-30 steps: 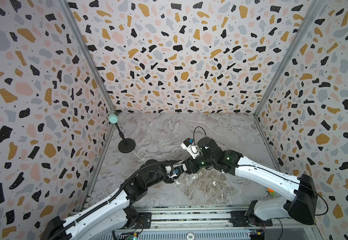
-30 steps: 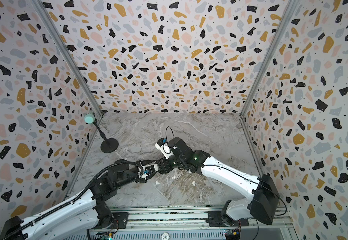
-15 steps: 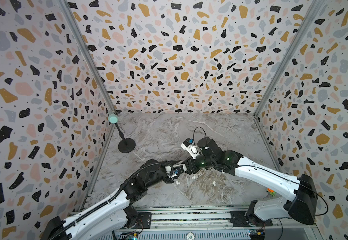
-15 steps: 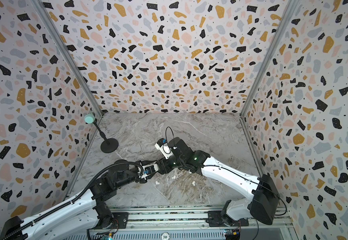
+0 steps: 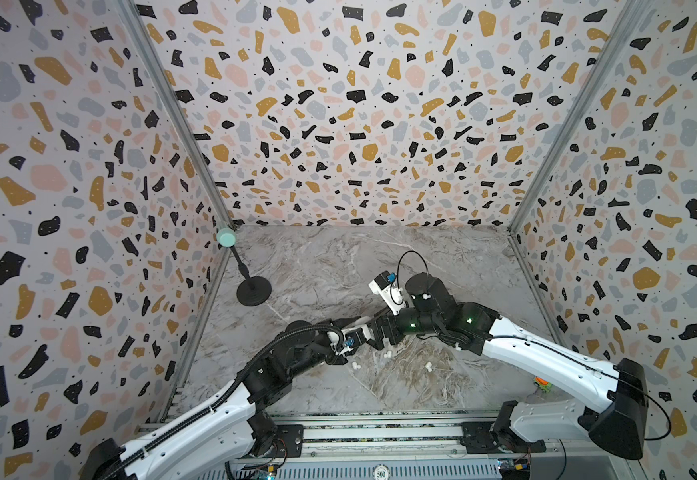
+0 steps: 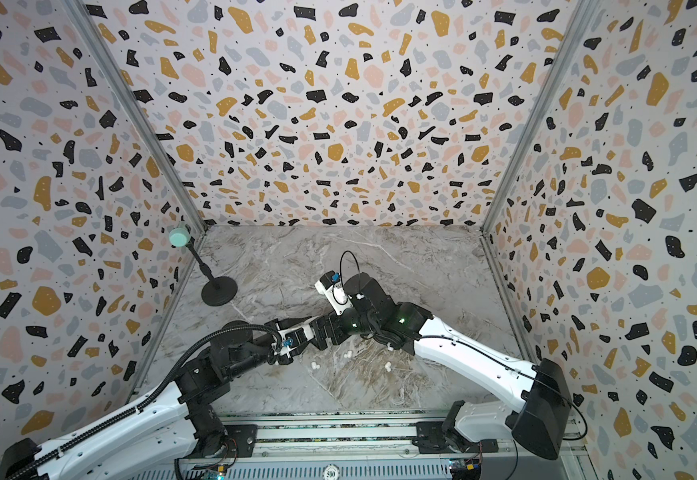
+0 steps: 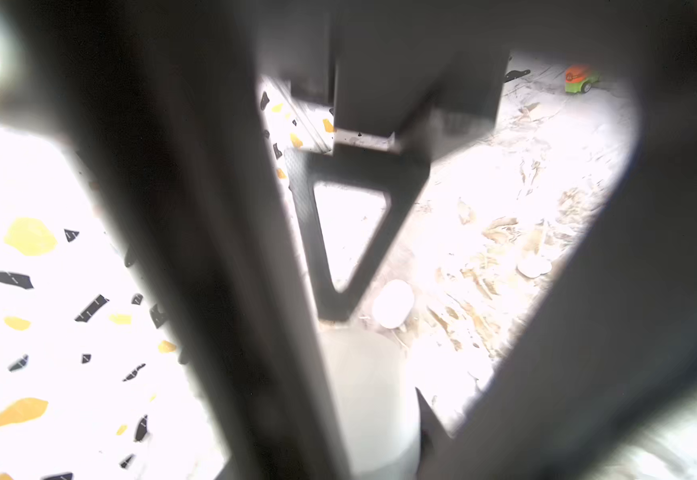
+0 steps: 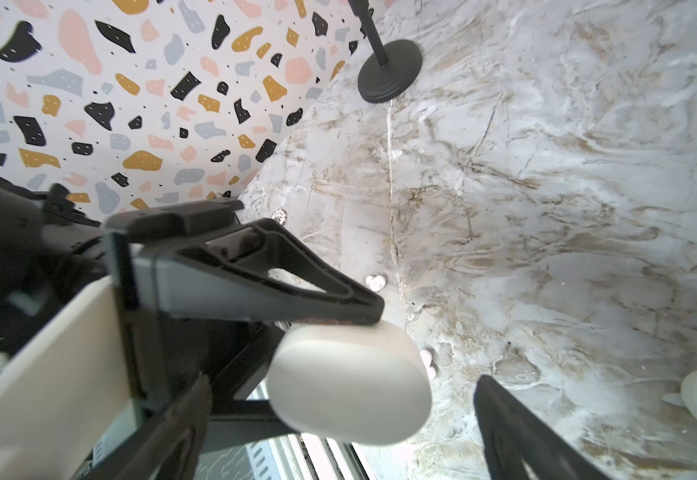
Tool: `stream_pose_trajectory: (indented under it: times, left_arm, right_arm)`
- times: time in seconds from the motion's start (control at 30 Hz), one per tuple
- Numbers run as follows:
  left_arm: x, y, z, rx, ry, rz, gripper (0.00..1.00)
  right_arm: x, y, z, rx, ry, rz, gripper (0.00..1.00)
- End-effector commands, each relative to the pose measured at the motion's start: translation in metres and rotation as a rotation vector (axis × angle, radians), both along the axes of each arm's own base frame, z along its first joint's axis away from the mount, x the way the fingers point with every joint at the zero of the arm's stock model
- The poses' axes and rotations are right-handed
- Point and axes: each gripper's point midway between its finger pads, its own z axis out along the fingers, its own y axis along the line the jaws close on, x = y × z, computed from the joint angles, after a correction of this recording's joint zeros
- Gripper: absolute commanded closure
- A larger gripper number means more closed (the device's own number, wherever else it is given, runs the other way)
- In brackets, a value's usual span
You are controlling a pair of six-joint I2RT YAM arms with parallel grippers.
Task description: Insert the wireless bluetooth earbuds into the charging case
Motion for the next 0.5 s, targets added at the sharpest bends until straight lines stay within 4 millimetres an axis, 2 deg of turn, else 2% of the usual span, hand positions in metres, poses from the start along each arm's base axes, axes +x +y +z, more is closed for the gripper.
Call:
stream_pose_trajectory:
  times: [0.0, 0.1, 0.17, 0.23, 0.33, 0.47]
  left_arm:
    - [-0.009, -0.003, 0.022, -0.100, 0.100, -0.014, 1.00]
    - [-0.013, -0.004, 0.023, -0.182, 0.240, 0.007, 1.00]
    - [-0.008, 0.000, 0.026, -0.240, 0.352, 0.082, 1.00]
    - [-0.011, 0.000, 0.026, -0.255, 0.432, 0.093, 1.00]
    - [-0.027, -0.008, 0.029, -0.269, 0.517, 0.014, 1.00]
    - [-0.051, -0.018, 0.029, -0.262, 0.627, -0.109, 1.00]
  right_arm:
    - [0.001, -0.023, 0.043, 0.081, -0.085, -0.032, 0.01]
    - [0.001, -0.044, 0.065, 0.149, -0.165, -0.066, 0.01]
    - [-0.002, -0.057, 0.073, 0.198, -0.229, -0.099, 0.01]
    - [-0.014, -0.062, 0.078, 0.250, -0.293, -0.058, 0.01]
    - [-0.028, -0.067, 0.077, 0.262, -0.345, 0.004, 0.01]
    - [-0.041, -0.065, 0.060, 0.232, -0.352, 0.094, 0.01]
